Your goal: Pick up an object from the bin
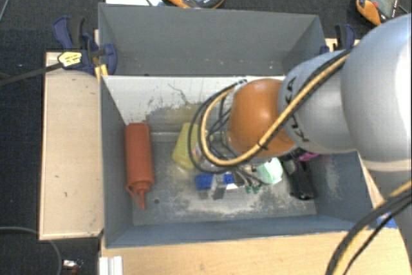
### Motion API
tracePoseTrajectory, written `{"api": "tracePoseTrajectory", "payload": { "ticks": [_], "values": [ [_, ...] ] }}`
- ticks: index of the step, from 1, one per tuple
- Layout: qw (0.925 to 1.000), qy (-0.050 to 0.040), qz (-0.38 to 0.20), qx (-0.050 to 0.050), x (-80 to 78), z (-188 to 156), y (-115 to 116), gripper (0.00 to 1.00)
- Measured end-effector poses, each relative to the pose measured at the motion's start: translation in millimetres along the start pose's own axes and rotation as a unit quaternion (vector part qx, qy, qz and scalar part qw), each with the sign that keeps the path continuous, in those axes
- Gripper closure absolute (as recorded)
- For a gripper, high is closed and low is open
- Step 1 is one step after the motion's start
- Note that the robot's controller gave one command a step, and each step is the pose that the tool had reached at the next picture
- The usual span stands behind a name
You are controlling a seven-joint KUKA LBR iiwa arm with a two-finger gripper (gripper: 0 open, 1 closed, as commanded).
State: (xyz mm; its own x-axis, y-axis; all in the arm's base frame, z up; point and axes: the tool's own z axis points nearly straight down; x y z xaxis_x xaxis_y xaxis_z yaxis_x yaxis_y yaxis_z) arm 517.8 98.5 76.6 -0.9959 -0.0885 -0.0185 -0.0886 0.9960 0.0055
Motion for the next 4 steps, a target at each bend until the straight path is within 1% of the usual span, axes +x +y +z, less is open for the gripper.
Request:
{"api": "tracePoseTrajectory", "payload": {
  "ticks": [1, 2, 3, 4],
  "values": [
    [1.0, 0.0001, 0.0, 0.0, 0.1, 0.0, 0.0, 1.0],
    [0.9997, -0.0047, 0.026, -0.001, 18.3, 3.7, 3.2, 1.0],
    [0.9998, -0.0033, 0.022, -0.001, -6.5, -98.3, -2.0, 1.0],
    [0.9994, -0.0005, 0.036, 0.0, -6.7, -104.6, 1.3, 1.0]
  ]
}}
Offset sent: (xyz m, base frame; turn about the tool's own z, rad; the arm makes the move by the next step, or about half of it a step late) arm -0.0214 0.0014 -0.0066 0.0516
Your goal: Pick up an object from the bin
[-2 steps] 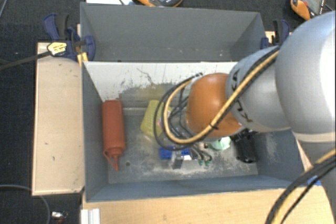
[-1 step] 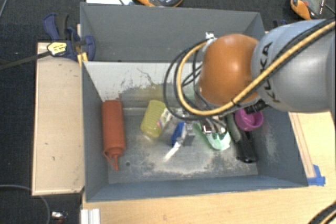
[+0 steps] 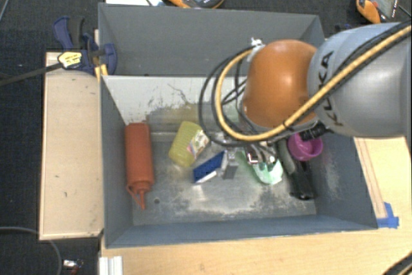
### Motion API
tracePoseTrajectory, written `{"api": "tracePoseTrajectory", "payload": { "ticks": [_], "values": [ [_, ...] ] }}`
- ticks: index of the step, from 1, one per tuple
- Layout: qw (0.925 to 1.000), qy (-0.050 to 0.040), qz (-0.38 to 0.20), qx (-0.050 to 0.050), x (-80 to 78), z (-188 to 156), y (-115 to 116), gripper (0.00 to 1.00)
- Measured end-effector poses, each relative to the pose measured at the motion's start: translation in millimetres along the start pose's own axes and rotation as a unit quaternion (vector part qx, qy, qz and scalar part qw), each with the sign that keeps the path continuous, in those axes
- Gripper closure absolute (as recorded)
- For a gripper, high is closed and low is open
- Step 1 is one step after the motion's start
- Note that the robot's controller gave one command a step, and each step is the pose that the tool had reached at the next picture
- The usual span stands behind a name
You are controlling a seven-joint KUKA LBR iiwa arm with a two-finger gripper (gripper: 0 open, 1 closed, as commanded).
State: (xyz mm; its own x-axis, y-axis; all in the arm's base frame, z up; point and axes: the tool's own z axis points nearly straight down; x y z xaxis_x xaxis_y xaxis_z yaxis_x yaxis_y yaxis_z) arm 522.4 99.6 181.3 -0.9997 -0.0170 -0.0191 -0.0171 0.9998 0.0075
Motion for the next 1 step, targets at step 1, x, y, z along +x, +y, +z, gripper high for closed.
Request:
{"api": "tracePoseTrajectory", "payload": {
  "ticks": [1],
  "values": [
    [0.9964, -0.0035, -0.084, 0.0, 18.3, 6.7, -7.8, 1.0]
  ]
}}
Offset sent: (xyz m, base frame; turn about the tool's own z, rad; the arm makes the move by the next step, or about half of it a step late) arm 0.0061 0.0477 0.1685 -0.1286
